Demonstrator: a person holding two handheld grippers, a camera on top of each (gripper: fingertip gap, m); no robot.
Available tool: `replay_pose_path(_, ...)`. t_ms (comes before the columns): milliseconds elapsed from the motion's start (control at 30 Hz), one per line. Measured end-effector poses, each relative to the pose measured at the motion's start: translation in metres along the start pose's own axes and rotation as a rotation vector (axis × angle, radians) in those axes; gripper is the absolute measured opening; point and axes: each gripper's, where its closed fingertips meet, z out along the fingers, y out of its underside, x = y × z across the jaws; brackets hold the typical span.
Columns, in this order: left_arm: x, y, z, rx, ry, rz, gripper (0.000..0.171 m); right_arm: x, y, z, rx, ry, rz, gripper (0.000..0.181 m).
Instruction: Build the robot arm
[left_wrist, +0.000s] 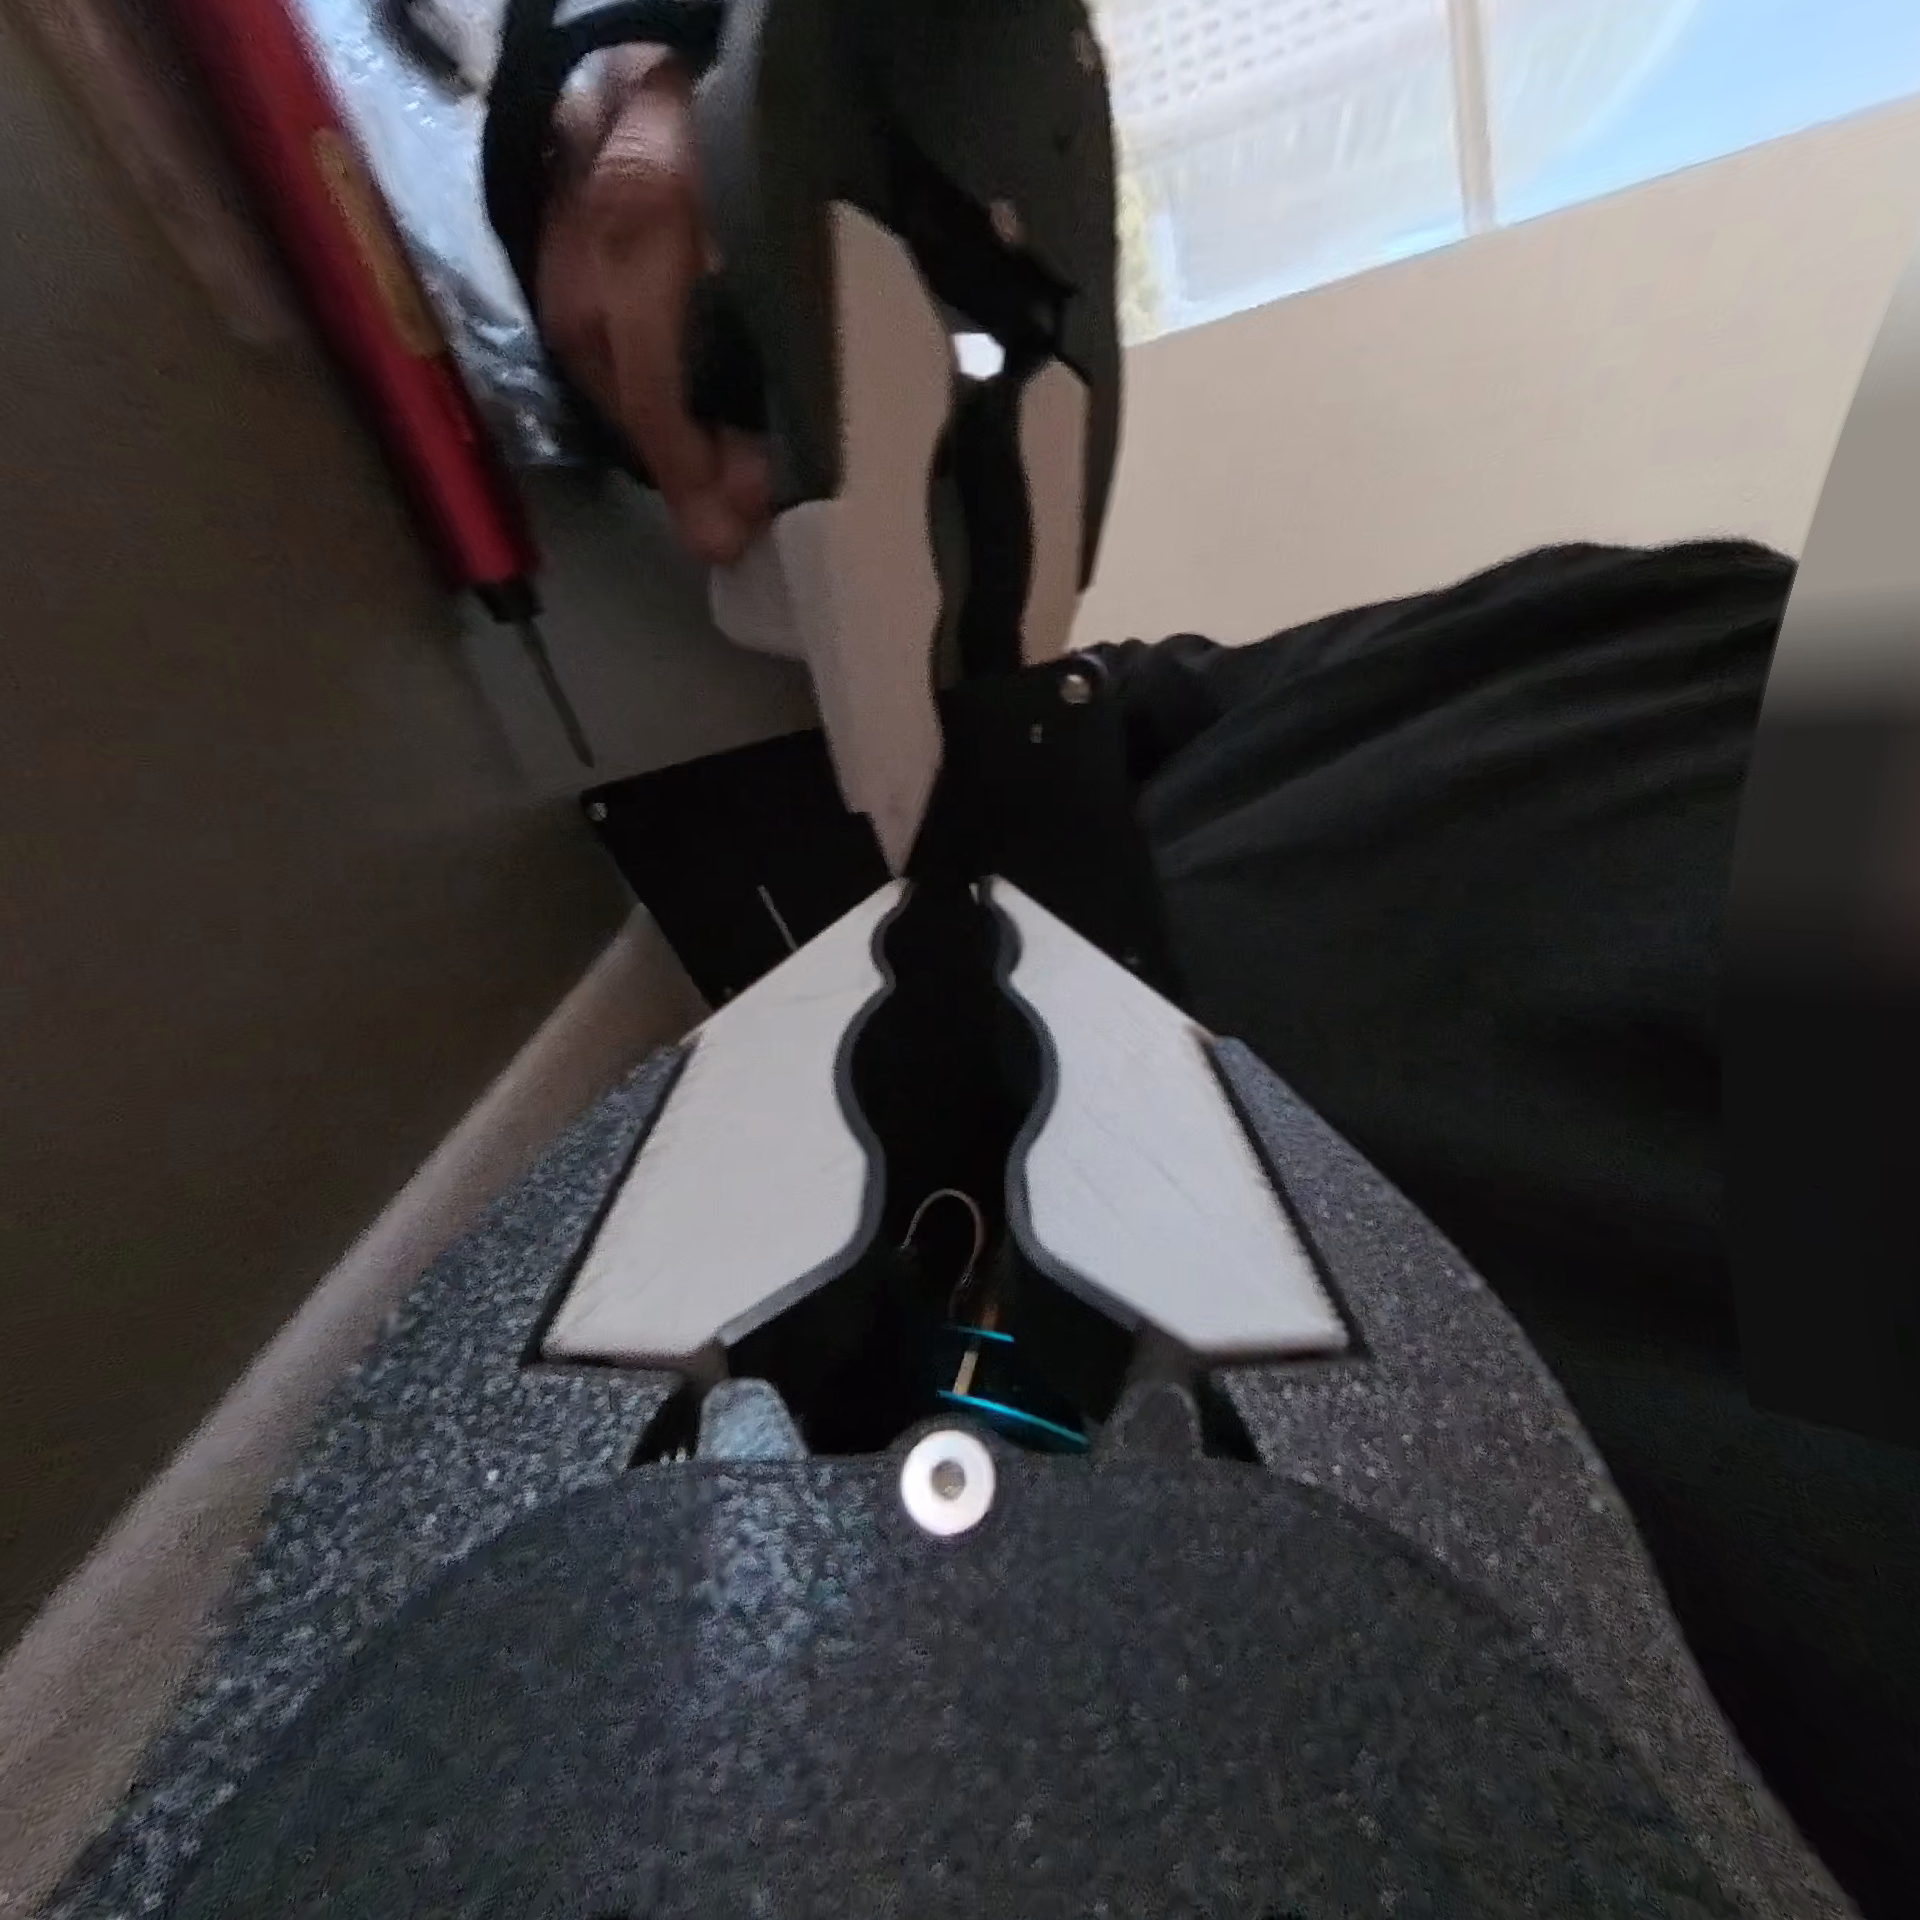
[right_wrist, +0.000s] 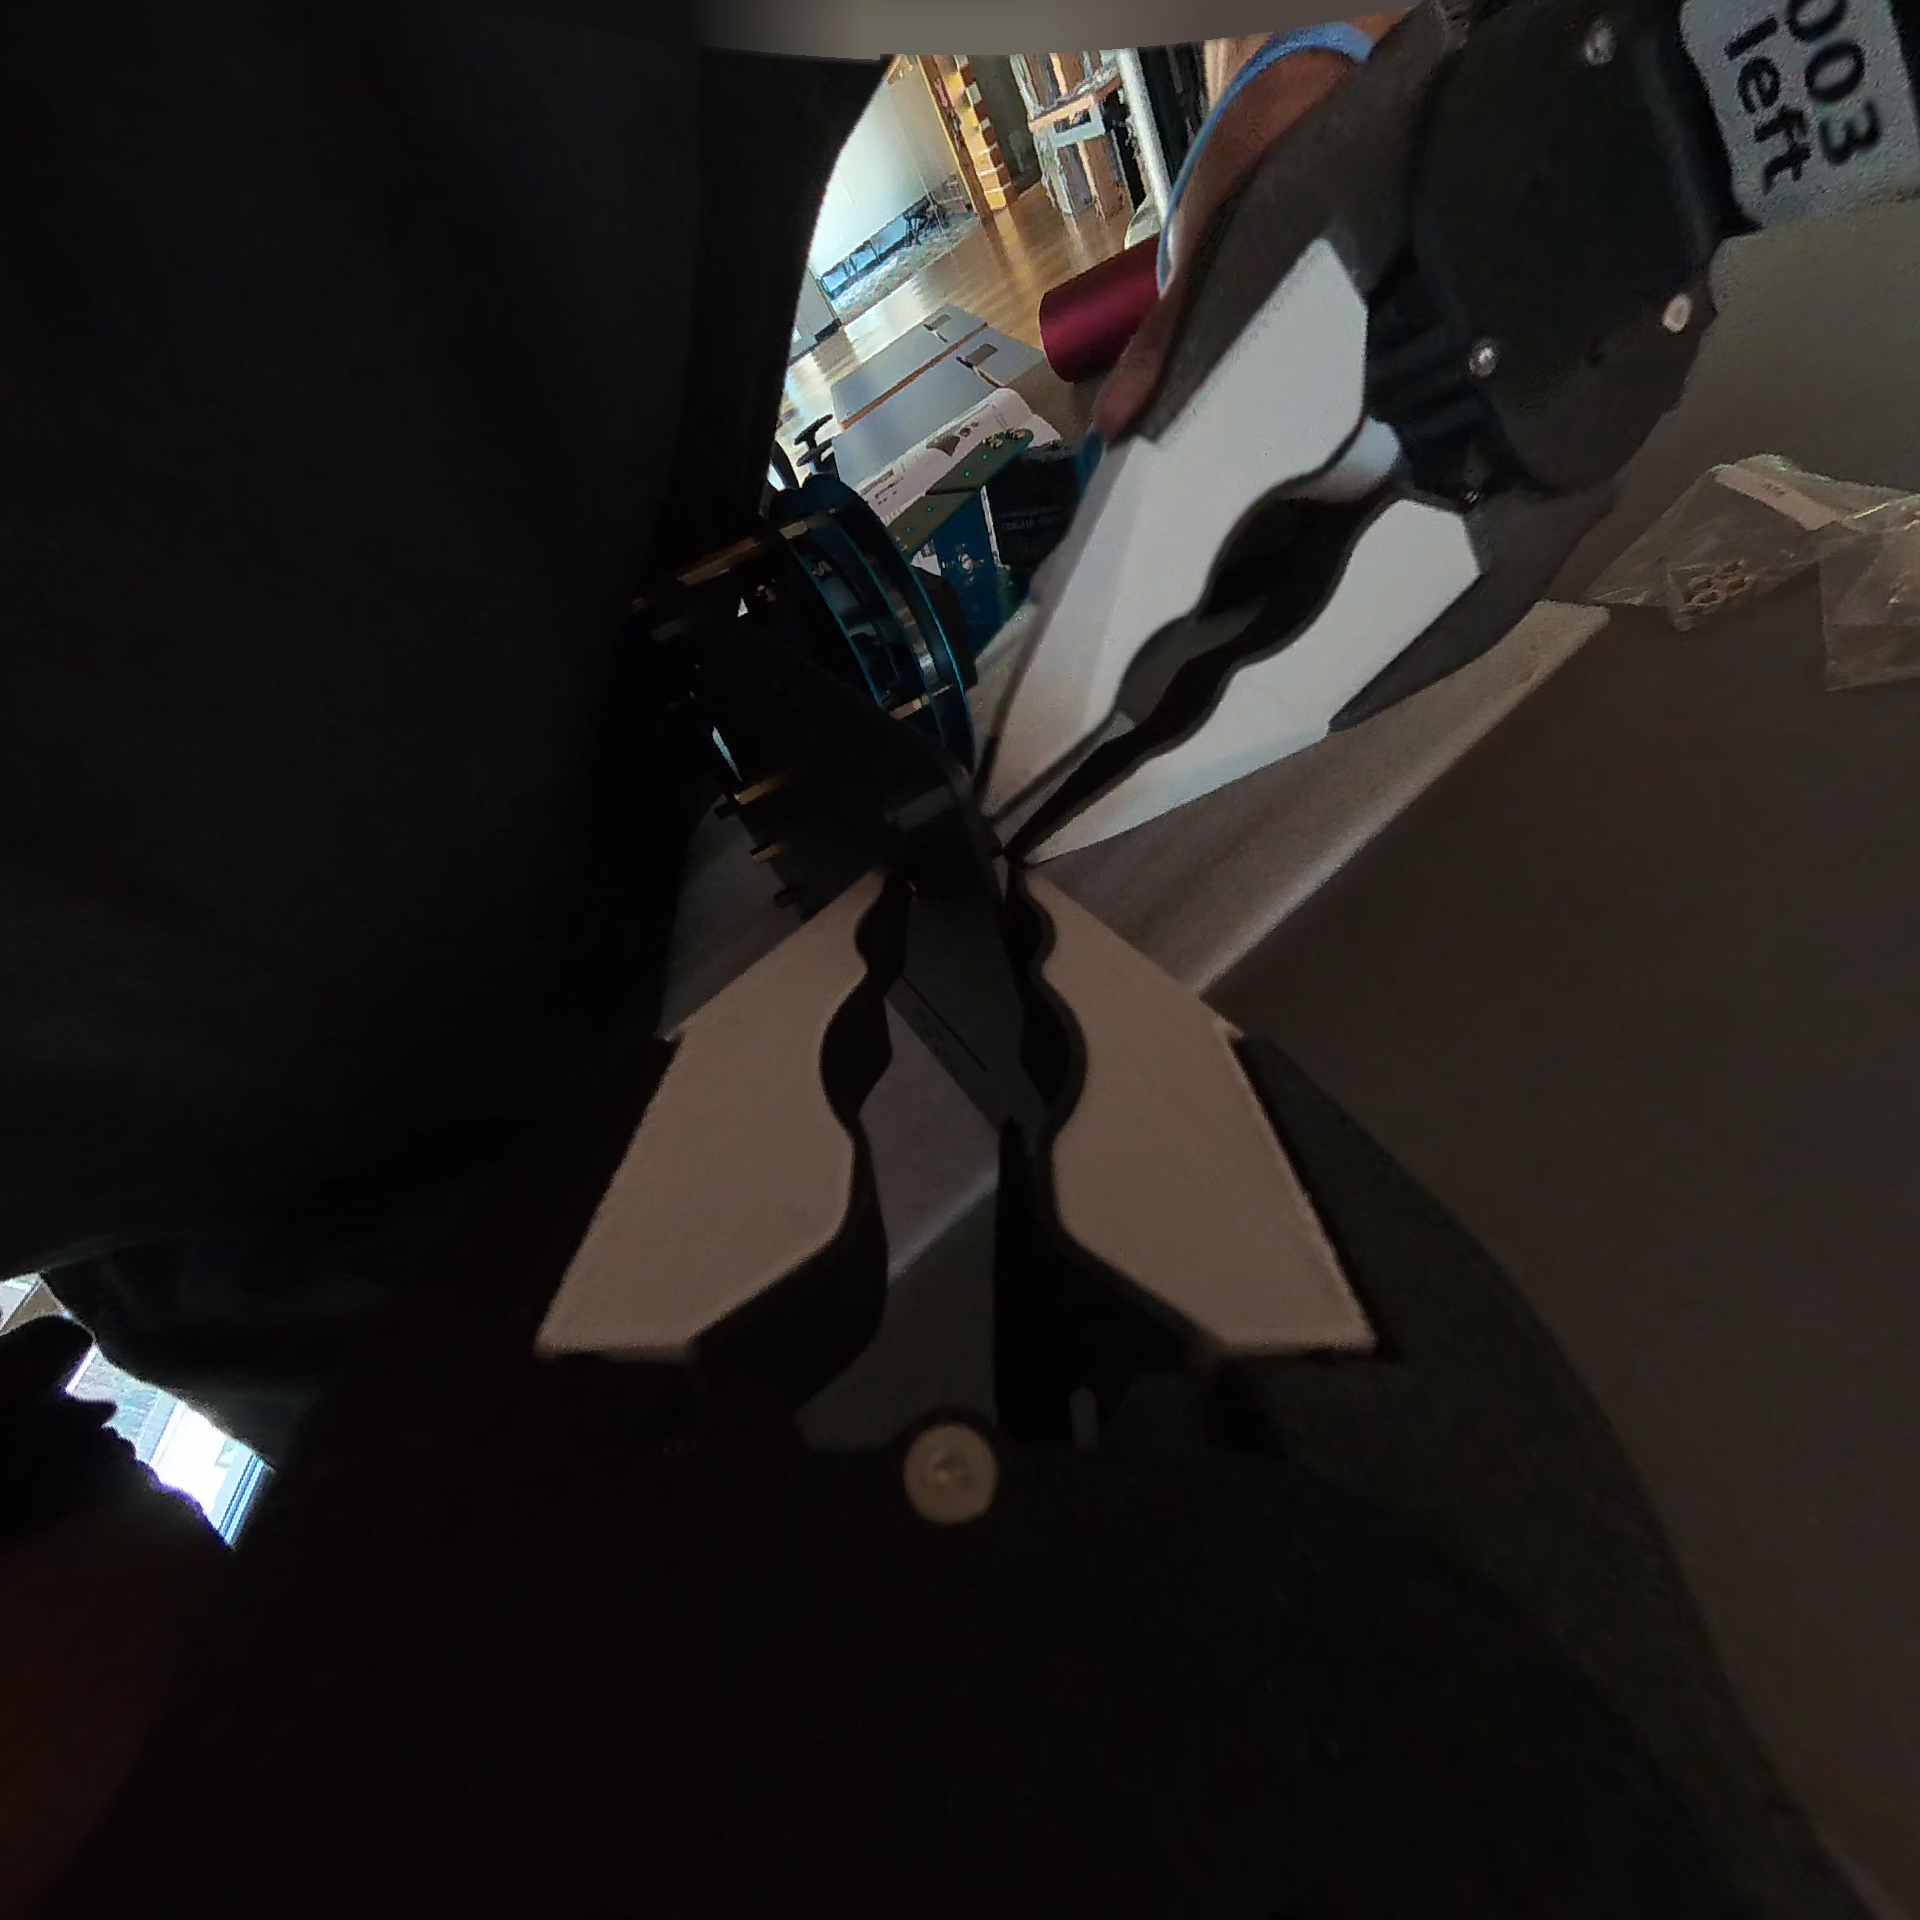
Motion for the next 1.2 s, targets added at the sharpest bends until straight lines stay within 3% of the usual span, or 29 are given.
replay_pose_path(167,-0.002,-0.002,0.0,0.035,0.032,-0.195,0.004,0.0,0.0,0.0,-0.011,0.003,0.004,0.019)
replay_pose_path(367,0.0,-0.005,-0.001,0.13,0.052,-0.453,0.011,0.0,0.0,0.0,-0.017,0.014,0.008,0.019)
replay_pose_path(500,-0.002,-0.002,-0.001,0.136,0.003,-0.492,0.011,0.0,0.0,0.0,-0.017,0.02,0.004,0.019)
replay_pose_path(533,-0.005,0.0,-0.002,0.13,-0.034,-0.487,0.023,0.0,0.0,0.0,-0.018,0.023,0.004,0.019)
replay_pose_path(600,-0.009,0.004,-0.004,0.128,-0.101,-0.475,0.022,0.001,0.001,0.0,-0.021,0.029,0.001,0.02)
replay_pose_path(667,-0.005,0.005,-0.001,0.122,-0.083,-0.503,0.023,0.001,0.001,0.0,-0.026,0.042,-0.01,0.019)
replay_pose_path(800,0.001,-0.004,0.005,0.133,-0.059,-0.495,0.02,0.002,0.001,0.0,-0.034,0.064,-0.014,0.021)
replay_pose_path(900,-0.004,-0.004,0.006,0.133,-0.081,-0.497,0.006,0.001,0.001,0.0,-0.048,0.064,-0.008,0.021)
replay_pose_path(1033,-0.005,-0.004,0.005,0.125,-0.082,-0.455,0.006,0.001,0.002,-0.001,-0.058,0.046,-0.008,0.02)
replay_pose_path(1133,-0.002,-0.005,0.005,0.094,-0.099,-0.272,0.005,0.001,0.002,0.0,-0.058,0.036,-0.007,0.019)
replay_pose_path(1200,0.0,-0.005,0.004,0.061,-0.124,-0.067,0.004,0.001,0.002,0.0,-0.058,0.034,-0.004,0.019)
